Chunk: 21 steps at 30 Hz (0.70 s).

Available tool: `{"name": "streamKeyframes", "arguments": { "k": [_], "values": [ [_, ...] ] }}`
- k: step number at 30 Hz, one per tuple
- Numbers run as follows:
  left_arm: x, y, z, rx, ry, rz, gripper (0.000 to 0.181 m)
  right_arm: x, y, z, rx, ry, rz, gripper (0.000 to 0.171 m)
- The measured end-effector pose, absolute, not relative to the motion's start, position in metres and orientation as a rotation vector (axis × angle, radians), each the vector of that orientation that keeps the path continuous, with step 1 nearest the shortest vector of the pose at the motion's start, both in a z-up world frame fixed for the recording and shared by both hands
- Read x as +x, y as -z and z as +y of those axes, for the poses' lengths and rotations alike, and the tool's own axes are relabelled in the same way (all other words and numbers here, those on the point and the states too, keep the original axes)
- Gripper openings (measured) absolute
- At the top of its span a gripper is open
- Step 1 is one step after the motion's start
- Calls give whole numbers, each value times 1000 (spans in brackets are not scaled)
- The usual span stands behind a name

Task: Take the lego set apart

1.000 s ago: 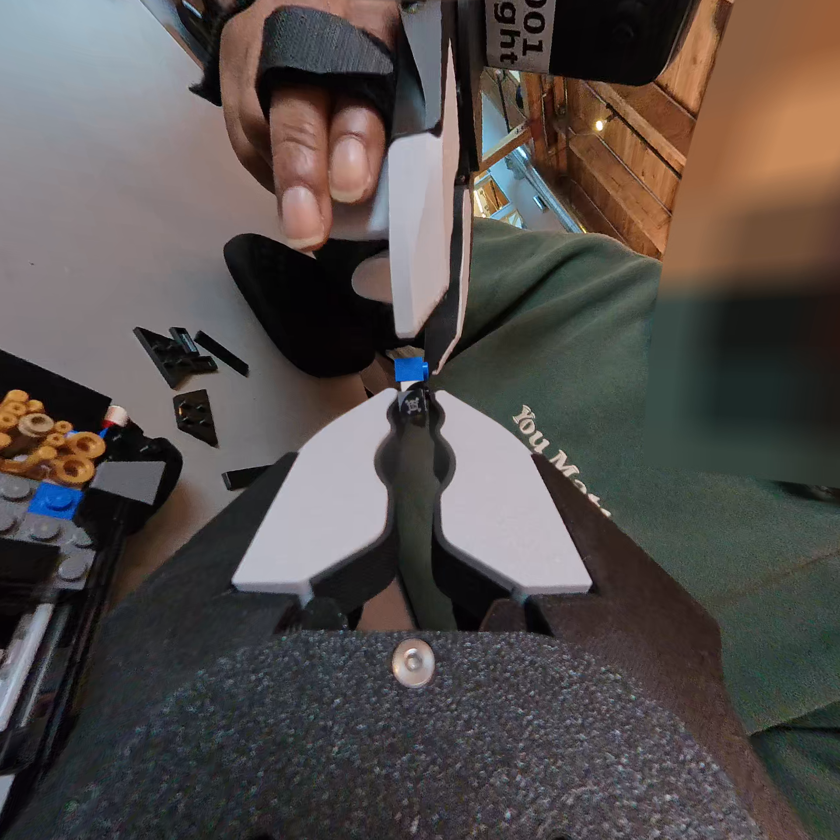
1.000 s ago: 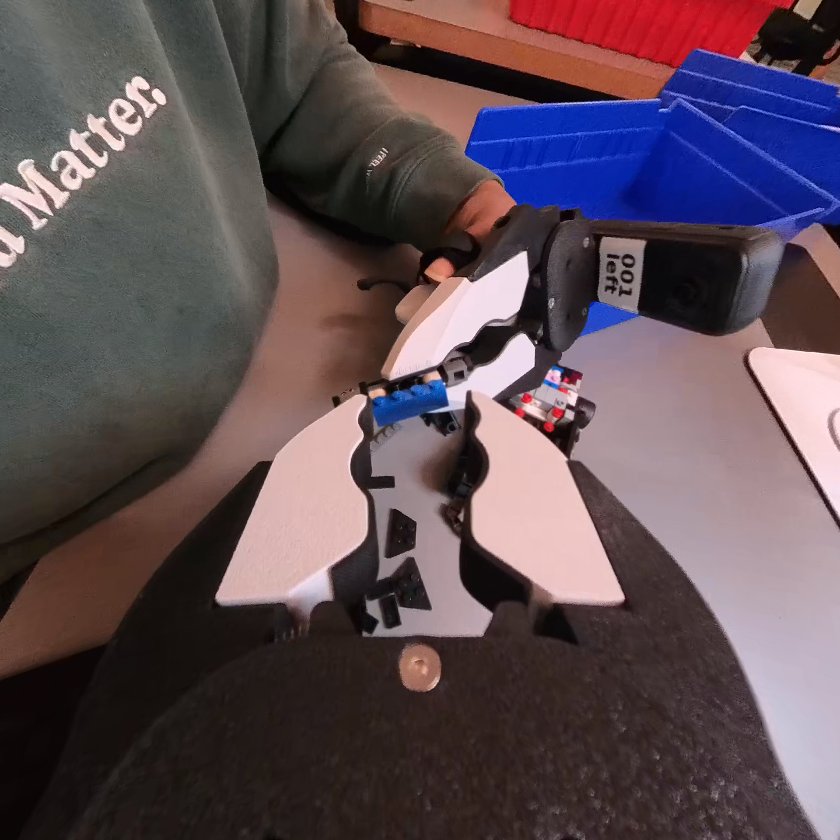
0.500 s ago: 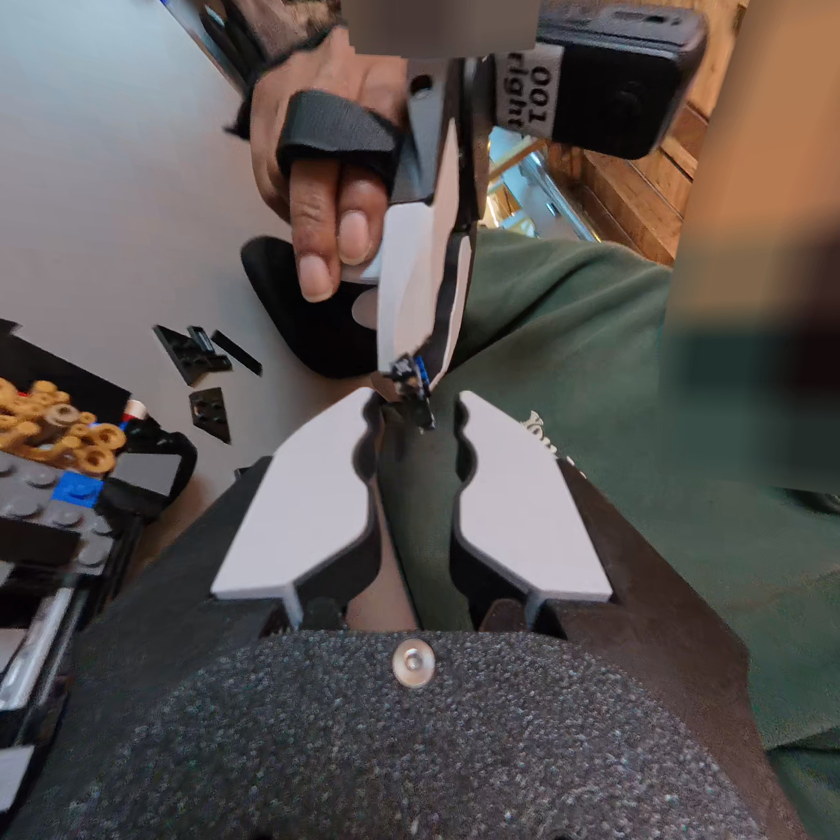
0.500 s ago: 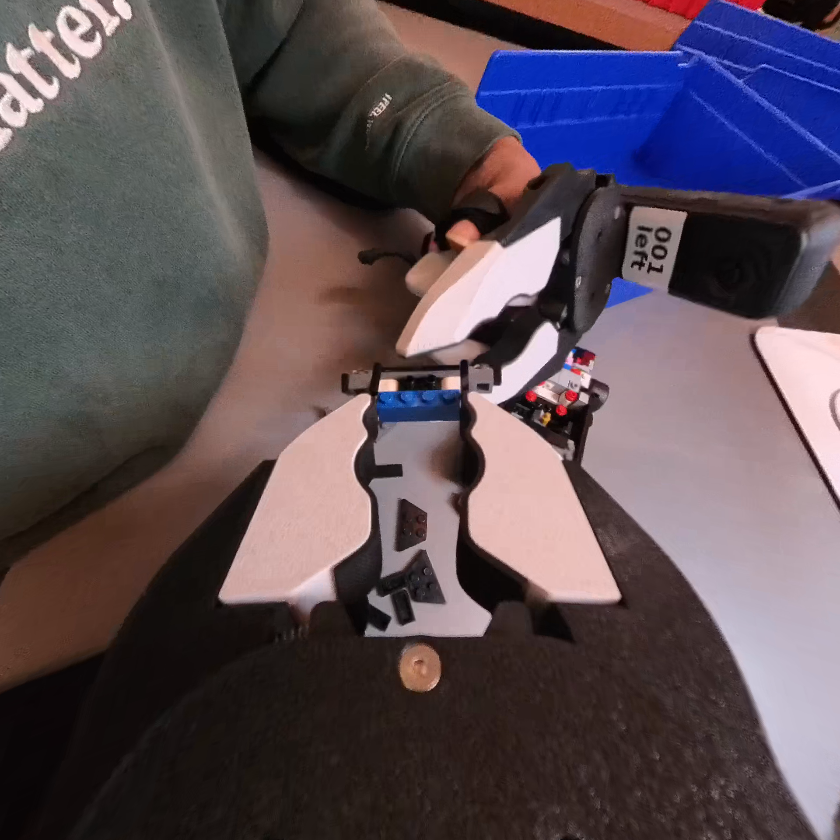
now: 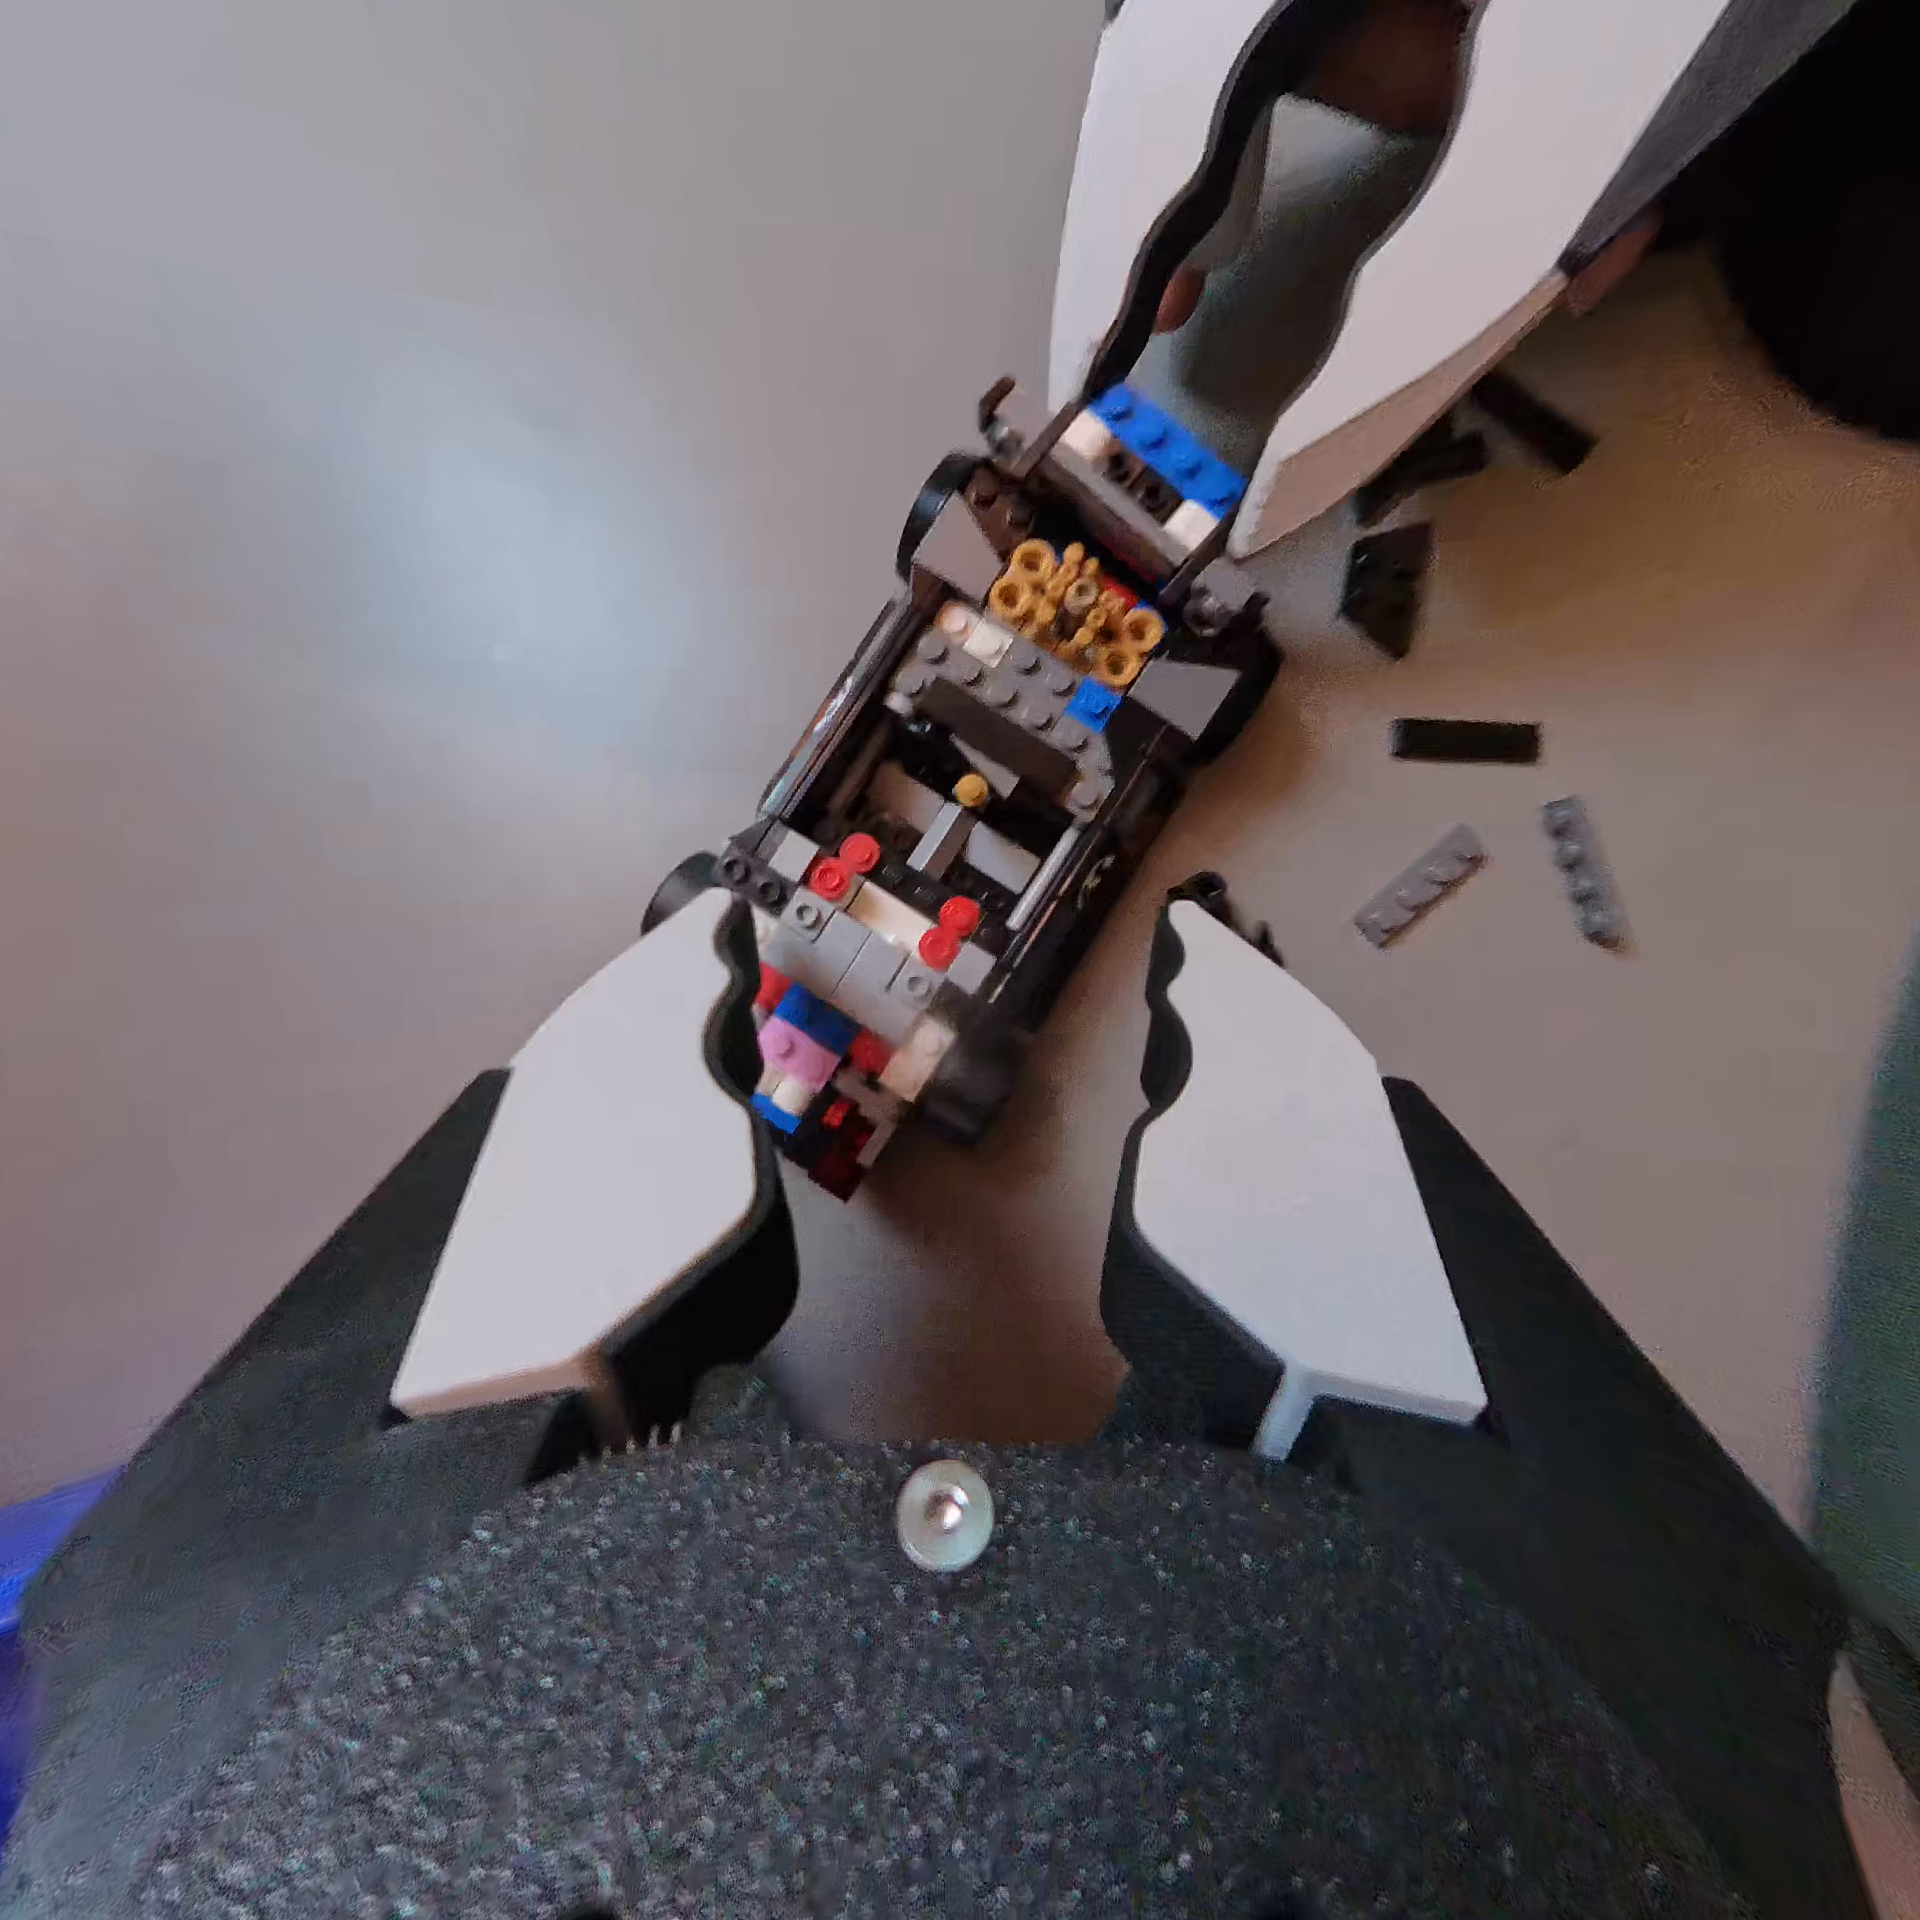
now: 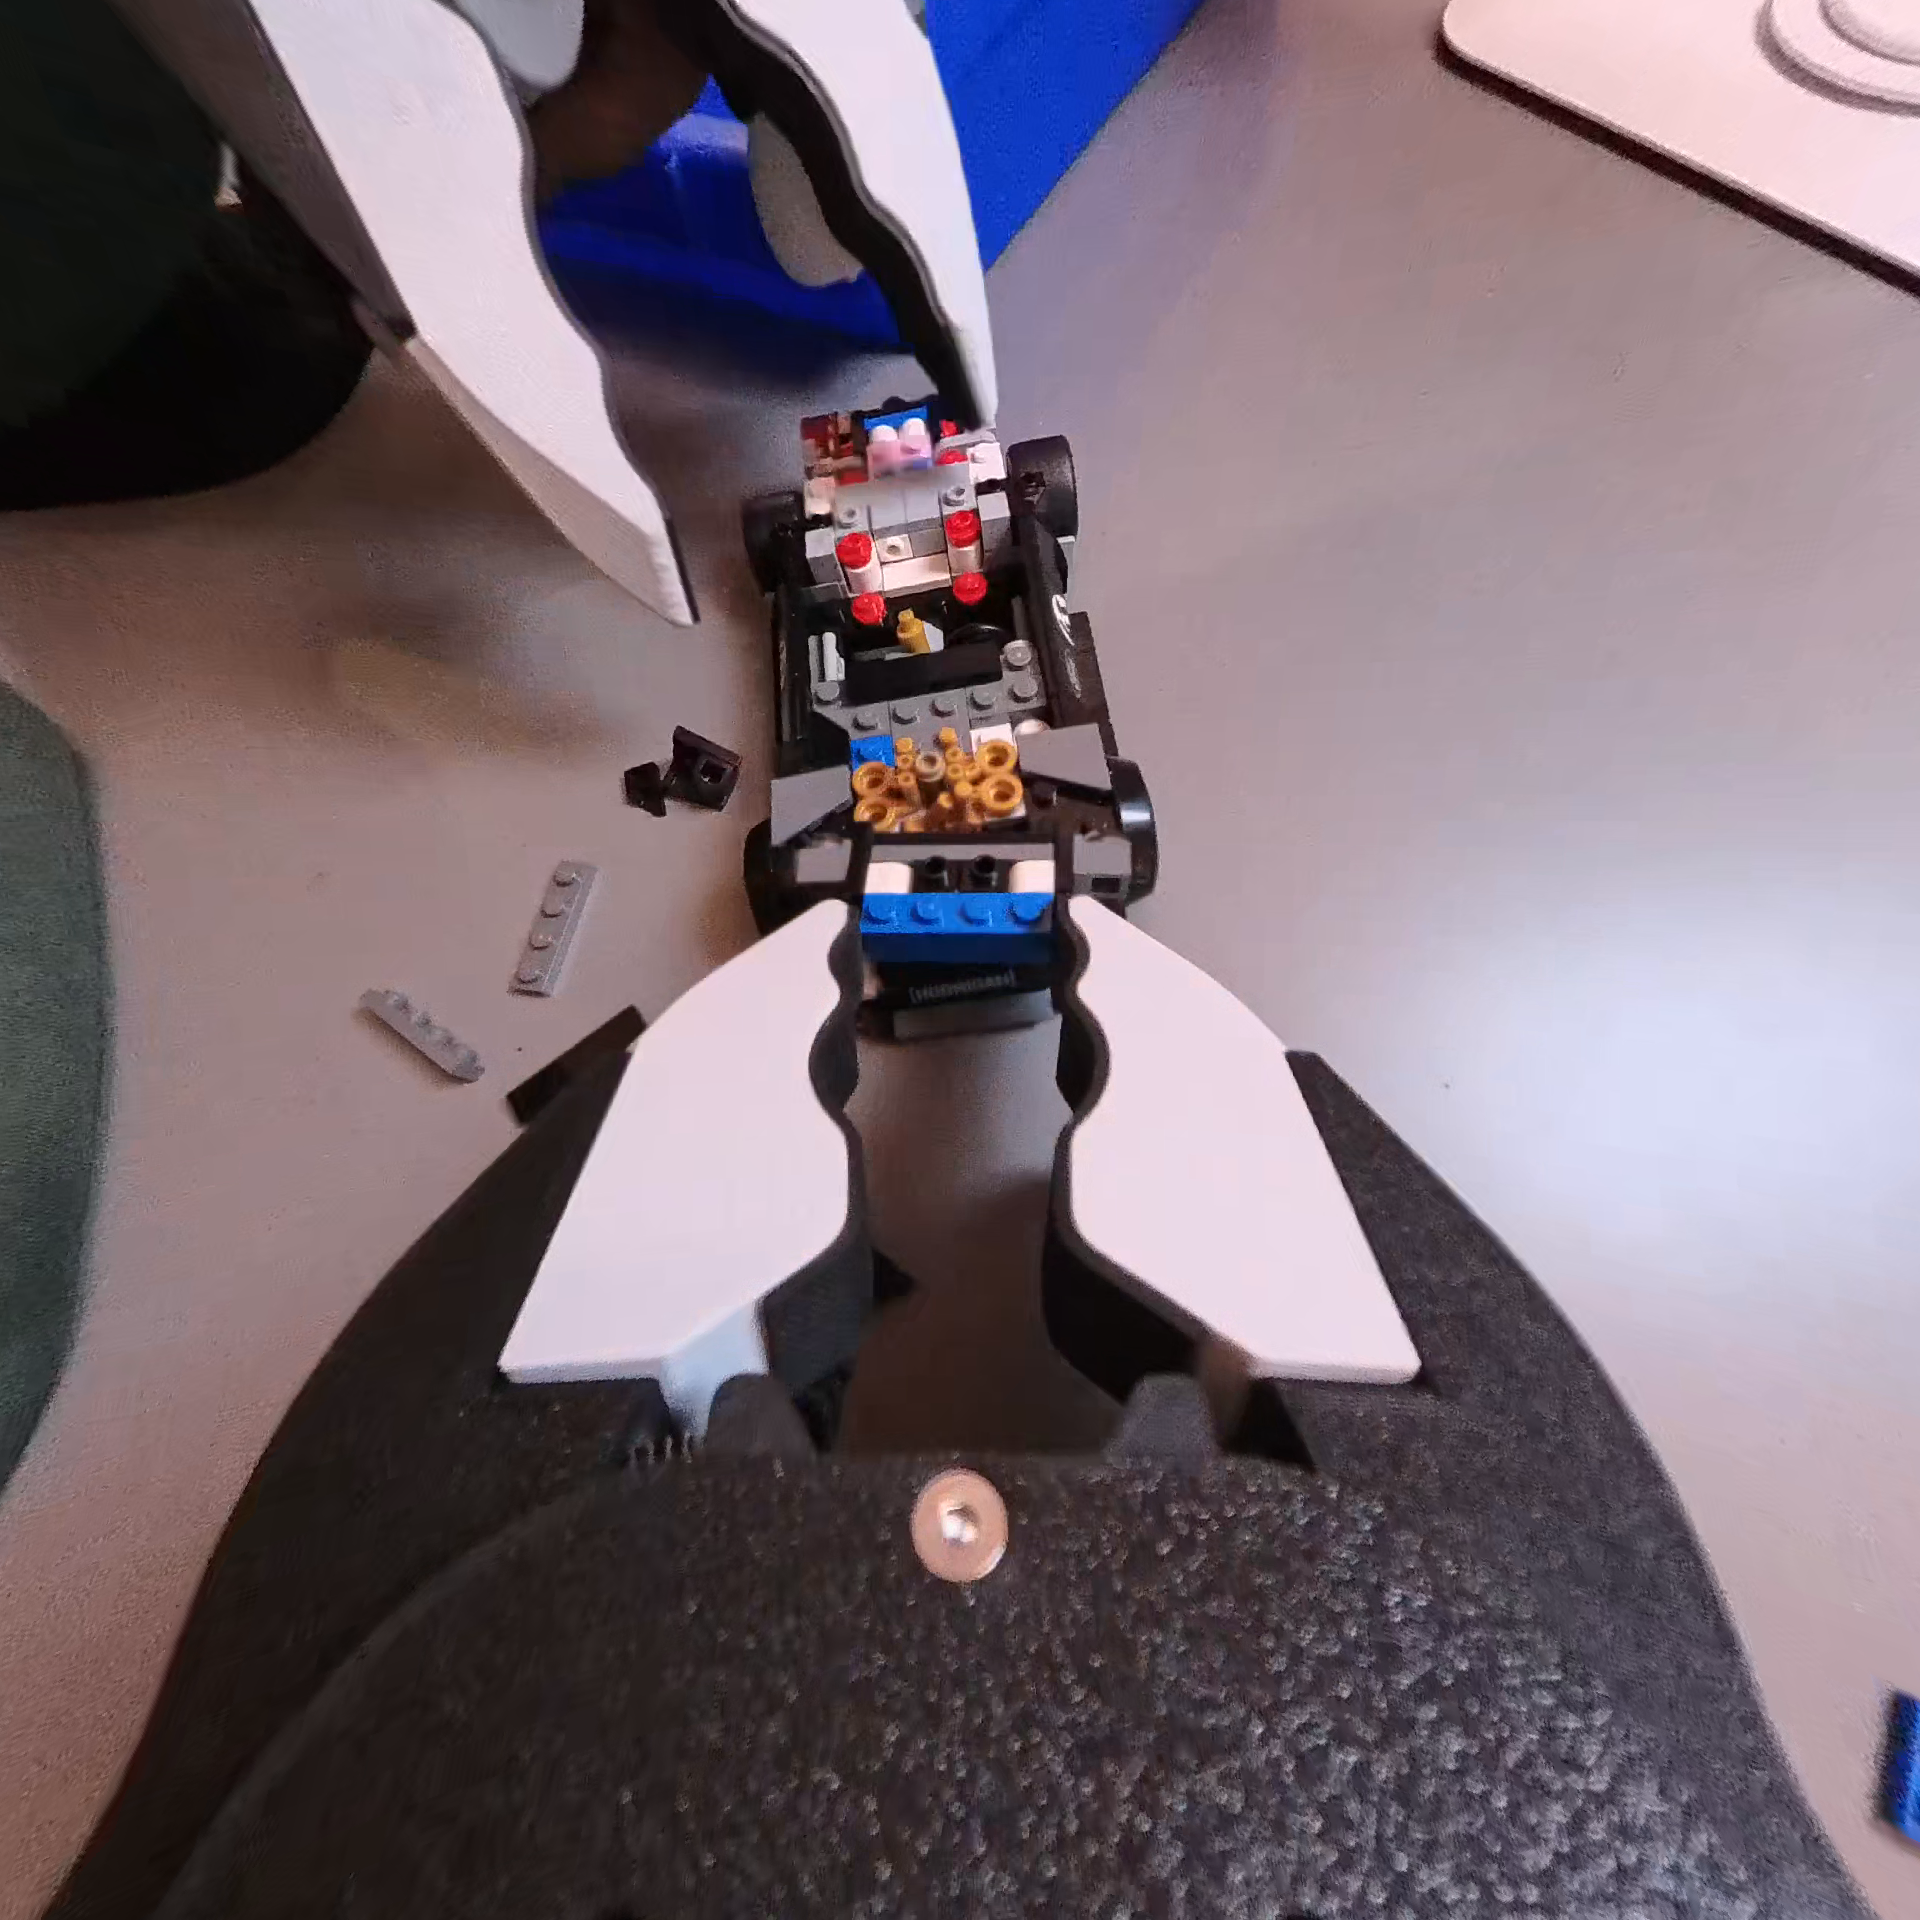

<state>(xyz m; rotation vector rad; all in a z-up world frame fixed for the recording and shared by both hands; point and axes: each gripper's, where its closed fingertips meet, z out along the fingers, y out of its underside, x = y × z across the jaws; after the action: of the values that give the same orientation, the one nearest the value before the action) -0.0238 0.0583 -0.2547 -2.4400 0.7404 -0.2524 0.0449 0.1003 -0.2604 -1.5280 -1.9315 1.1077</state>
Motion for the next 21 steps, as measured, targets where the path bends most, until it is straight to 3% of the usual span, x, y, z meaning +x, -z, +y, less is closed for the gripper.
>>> {"name": "streamKeyframes", "arguments": {
  "k": [21],
  "values": [
    [-56, 274, 45, -2590, -8, 715, 71, 48, 270, 107, -1416, -936, -2165, 35]
  ]
}}
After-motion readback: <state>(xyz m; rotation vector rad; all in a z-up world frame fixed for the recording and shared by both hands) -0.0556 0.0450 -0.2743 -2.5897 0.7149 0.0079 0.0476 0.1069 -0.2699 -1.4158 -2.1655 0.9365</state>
